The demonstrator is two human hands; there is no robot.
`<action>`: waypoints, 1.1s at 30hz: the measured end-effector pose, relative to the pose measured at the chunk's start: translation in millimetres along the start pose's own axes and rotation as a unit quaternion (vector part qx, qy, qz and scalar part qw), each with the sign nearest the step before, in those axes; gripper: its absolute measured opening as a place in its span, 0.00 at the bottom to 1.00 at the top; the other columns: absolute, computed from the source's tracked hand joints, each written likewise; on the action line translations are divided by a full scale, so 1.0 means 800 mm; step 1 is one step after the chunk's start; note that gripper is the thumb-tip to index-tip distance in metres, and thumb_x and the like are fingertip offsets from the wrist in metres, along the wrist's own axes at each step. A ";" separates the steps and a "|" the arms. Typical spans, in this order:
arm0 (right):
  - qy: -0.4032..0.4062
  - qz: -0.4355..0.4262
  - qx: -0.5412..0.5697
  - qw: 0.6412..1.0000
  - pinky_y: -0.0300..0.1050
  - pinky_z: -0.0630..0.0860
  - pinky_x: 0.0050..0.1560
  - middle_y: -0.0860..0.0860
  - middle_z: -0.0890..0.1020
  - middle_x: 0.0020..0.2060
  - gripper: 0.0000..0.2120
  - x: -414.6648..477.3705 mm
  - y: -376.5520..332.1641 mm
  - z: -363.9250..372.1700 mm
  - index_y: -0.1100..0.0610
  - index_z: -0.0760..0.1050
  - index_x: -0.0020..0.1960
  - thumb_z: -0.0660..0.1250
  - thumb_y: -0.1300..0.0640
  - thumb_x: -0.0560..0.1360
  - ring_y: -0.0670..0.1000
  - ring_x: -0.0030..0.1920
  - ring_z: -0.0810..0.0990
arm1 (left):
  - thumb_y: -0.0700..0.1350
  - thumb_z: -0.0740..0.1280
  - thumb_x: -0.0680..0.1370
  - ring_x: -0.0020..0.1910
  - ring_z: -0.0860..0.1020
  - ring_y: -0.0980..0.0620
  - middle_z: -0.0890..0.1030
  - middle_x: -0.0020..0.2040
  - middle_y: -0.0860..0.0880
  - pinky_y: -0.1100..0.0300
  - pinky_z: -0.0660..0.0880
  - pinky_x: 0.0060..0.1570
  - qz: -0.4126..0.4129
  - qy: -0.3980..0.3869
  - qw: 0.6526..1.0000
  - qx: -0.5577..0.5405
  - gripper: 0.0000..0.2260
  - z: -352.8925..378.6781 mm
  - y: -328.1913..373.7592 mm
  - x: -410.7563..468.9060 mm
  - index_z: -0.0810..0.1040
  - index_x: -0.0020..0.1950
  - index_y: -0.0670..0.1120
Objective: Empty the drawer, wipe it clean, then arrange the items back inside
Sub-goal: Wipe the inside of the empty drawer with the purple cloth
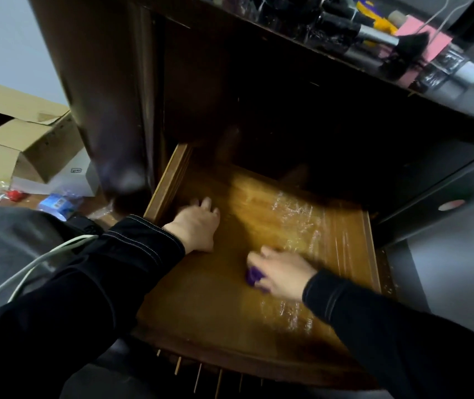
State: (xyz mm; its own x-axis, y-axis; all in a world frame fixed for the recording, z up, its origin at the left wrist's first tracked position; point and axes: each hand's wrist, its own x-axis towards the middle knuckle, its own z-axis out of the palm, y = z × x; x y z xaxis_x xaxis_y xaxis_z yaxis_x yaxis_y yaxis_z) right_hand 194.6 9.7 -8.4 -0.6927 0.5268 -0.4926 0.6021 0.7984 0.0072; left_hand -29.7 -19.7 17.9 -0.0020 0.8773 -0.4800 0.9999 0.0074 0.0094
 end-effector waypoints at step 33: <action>0.273 0.250 0.166 0.914 0.52 0.75 0.53 0.60 0.82 0.57 0.19 0.183 0.033 -0.077 0.58 0.77 0.65 0.61 0.46 0.83 0.64 0.57 0.80 | 0.48 0.63 0.82 0.76 0.58 0.34 0.49 0.80 0.35 0.47 0.69 0.68 -0.002 0.025 0.999 0.030 0.34 0.009 0.000 0.014 0.48 0.81 0.40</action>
State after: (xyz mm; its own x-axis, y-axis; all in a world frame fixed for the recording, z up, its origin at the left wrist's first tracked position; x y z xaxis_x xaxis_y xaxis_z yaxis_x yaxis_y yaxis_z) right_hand 84.3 125.6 -26.4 -0.3379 0.9411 0.0094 0.9222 0.3331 -0.1963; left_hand -29.3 -13.0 6.2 -0.0060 0.9006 -0.4346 0.9988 -0.0157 -0.0465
